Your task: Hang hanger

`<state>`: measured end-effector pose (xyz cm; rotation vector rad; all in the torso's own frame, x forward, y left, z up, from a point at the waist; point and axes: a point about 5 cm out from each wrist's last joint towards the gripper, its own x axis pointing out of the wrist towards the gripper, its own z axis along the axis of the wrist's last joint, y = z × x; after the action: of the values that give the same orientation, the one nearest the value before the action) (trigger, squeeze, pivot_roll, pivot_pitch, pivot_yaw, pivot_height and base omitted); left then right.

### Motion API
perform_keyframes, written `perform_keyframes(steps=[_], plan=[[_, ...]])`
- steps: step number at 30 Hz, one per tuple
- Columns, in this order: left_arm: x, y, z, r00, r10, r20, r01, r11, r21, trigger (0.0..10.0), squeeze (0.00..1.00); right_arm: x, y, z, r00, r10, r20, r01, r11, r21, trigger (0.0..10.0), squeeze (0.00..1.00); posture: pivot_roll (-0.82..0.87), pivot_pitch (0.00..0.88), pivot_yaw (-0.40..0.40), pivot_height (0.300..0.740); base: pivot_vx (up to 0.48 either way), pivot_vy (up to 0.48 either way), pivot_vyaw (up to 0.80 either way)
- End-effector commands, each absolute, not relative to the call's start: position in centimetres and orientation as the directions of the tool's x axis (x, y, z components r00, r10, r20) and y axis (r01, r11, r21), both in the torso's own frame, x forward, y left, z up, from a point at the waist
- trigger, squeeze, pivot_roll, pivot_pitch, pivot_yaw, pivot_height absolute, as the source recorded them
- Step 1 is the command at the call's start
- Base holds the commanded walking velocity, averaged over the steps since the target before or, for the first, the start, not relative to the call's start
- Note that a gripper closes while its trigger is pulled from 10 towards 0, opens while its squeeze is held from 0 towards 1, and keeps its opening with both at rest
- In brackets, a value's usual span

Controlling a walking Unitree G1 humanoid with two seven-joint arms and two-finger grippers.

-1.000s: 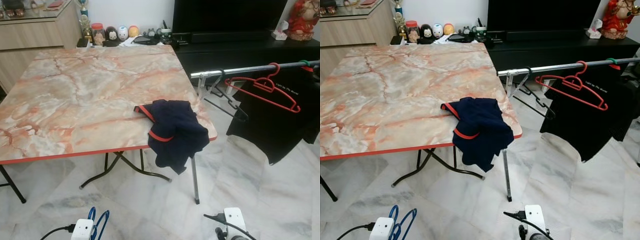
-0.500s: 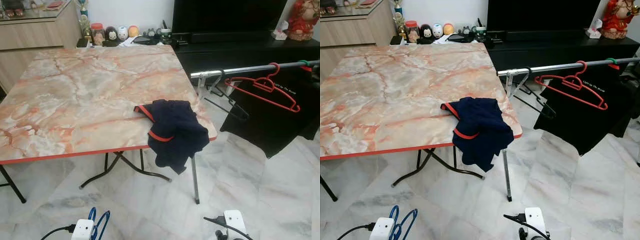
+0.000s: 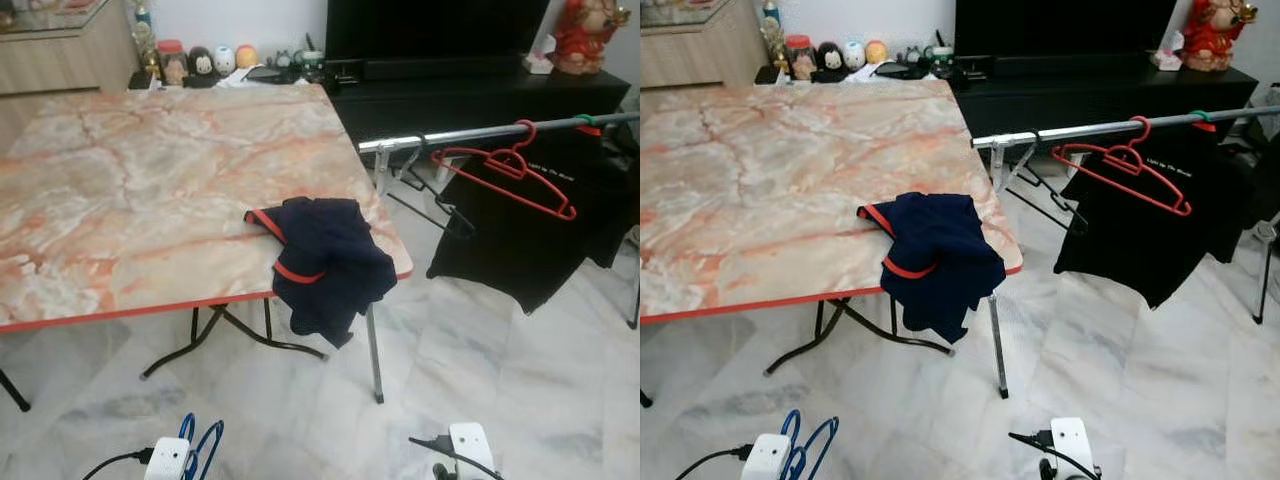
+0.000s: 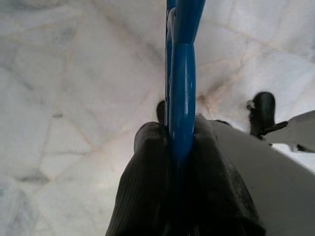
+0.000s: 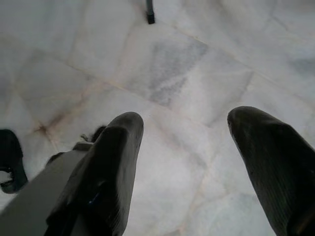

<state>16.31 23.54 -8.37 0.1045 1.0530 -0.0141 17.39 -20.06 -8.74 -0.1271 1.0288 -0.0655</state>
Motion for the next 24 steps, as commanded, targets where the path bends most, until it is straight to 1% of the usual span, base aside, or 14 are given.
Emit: perform_keyframes(steps=[1,24], plan=[[16.28,23.04,-8.51,0.490,0.022,-0.872,0.085,0.994,0.073,10.0,0.00,17.27,-20.65,-8.70,0.511,-0.126,-0.850,-0.006,0.989,-0.150,10.0,0.00,-0.08,0.000,-0.038,0.740,0.000,-0.274,0.00],[16.52,23.01,-8.40,0.493,0.010,-0.870,0.096,0.993,0.065,10.0,0.00,17.50,-20.72,-8.58,0.514,-0.133,-0.848,0.000,0.988,-0.155,10.0,0.00,-0.08,0.000,-0.043,0.740,0.000,-0.277,0.00]])
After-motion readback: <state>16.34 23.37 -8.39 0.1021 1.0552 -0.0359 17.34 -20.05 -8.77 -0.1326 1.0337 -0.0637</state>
